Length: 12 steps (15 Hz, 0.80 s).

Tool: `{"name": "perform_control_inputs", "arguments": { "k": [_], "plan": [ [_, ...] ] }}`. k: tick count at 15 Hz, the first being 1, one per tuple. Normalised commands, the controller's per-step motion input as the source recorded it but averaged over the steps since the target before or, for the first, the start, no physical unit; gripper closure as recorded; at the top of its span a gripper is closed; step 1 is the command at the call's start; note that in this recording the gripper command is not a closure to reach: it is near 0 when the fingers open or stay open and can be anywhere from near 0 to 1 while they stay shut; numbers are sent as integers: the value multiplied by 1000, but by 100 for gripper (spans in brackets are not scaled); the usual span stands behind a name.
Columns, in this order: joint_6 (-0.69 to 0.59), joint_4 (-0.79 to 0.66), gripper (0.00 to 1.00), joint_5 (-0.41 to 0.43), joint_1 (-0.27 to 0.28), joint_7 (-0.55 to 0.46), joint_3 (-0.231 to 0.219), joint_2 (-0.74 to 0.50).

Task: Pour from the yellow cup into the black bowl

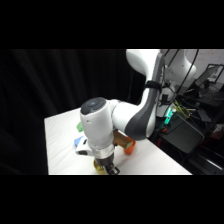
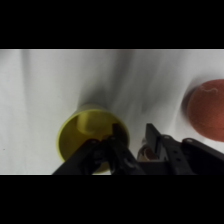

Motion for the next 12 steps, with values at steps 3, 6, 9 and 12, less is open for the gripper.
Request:
{"name": "perform_control_inputs", "arguments": {
  "k": [3, 6, 9, 12],
  "plan": [
    [-120, 28, 83, -57, 66, -1, -68, -94],
    [-94, -19, 22, -64, 68, 10, -62, -102],
    [-75, -75, 20, -74, 74, 23, -58, -168],
    [-215, -140, 20, -86, 47, 19, -74, -389]
  ]
}}
